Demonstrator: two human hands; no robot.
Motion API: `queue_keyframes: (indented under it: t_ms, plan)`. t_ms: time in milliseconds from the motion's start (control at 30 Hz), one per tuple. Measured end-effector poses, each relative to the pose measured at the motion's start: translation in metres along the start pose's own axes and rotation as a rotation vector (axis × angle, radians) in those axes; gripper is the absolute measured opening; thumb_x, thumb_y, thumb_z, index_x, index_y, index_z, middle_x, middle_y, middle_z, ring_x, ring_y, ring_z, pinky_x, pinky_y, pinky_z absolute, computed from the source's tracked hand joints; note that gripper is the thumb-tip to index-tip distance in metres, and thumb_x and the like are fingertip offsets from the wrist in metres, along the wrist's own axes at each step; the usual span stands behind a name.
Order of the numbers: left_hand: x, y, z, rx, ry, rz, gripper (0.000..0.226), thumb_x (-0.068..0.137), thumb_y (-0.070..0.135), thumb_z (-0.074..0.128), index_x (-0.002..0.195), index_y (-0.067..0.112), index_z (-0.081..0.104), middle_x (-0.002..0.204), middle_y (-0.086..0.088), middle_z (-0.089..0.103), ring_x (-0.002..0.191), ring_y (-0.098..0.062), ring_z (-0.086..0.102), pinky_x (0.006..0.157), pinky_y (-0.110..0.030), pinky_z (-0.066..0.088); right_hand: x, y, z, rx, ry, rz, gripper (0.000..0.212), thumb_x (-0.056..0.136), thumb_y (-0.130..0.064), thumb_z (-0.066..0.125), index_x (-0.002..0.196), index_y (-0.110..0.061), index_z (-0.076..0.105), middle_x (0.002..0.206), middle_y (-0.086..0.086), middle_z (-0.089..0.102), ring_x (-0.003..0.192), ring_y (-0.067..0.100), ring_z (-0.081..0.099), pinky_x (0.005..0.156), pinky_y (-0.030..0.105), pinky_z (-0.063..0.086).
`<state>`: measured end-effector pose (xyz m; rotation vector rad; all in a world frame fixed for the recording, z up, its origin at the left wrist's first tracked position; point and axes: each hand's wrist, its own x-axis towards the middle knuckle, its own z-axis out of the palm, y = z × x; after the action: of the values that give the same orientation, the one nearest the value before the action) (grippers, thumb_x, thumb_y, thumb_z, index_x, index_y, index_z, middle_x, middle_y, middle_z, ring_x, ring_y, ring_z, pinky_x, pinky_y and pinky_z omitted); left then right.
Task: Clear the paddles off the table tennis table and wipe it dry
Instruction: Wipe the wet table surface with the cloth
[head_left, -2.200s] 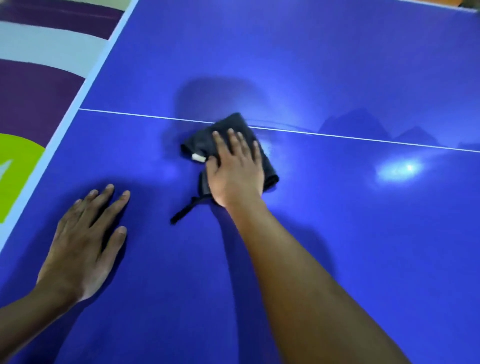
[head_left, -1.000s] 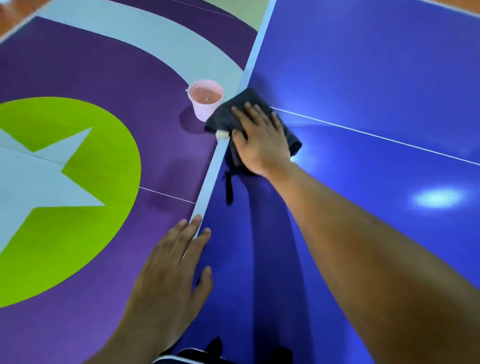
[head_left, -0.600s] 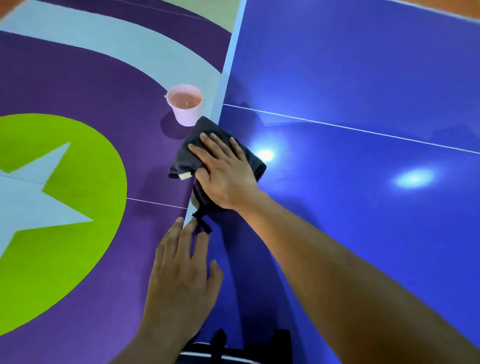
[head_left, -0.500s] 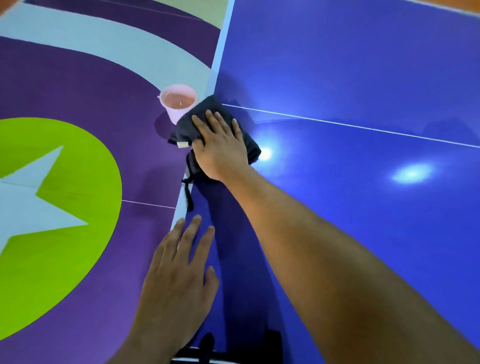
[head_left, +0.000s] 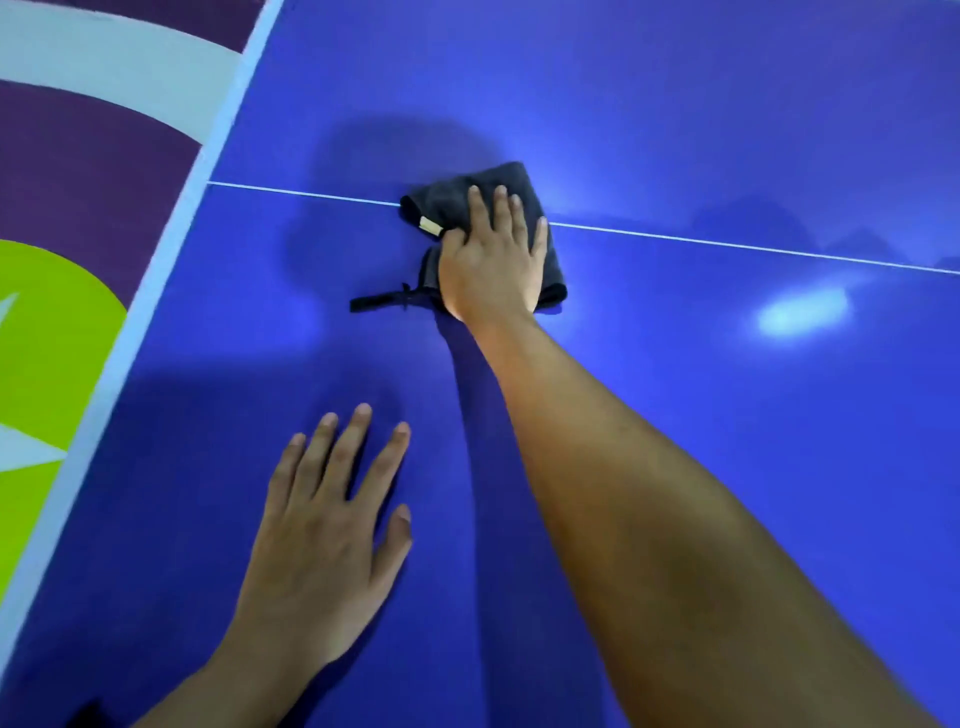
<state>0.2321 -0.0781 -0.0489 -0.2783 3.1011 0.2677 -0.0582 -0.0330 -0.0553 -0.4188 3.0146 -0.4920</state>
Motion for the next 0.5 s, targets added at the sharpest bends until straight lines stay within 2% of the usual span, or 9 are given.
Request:
queue_keyframes:
  t_ms: [267, 400, 500]
  plan:
    - [0.021, 0.037, 0.014, -0.035, 0.068, -0.148, 0.069, 0.094, 0.049, 0.035, 0.155, 0.018, 0.04, 0.16, -0.017, 0.033, 0.149, -0.042, 0.026, 0.122, -0.057, 0.016, 0.002, 0.238, -0.084, -0.056, 0.083, 0.287, 0.061, 0.105, -0.039, 0.028, 0.164, -0.03, 0.018, 0.172, -0.001, 0.009, 0.158, 0.014, 0.004, 0.127, 0.046, -0.006]
    - [0.023, 0.04, 0.014, -0.05, 0.056, -0.164, 0.07, 0.093, 0.05, 0.035, 0.155, 0.019, 0.04, 0.161, -0.015, 0.032, 0.15, -0.04, 0.025, 0.123, -0.056, 0.015, -0.022, 0.332, -0.116, -0.062, 0.138, 0.451, 0.061, 0.104, -0.04, 0.031, 0.163, -0.03, 0.022, 0.172, 0.001, 0.014, 0.158, 0.015, 0.009, 0.127, 0.046, -0.002]
    - [0.022, 0.04, 0.013, -0.063, 0.052, -0.168, 0.069, 0.094, 0.05, 0.033, 0.155, 0.02, 0.039, 0.162, -0.014, 0.031, 0.151, -0.039, 0.023, 0.124, -0.055, 0.013, -0.044, 0.373, -0.132, -0.046, 0.164, 0.562, 0.062, 0.102, -0.039, 0.03, 0.163, -0.029, 0.024, 0.171, 0.002, 0.015, 0.158, 0.016, 0.009, 0.127, 0.047, -0.001]
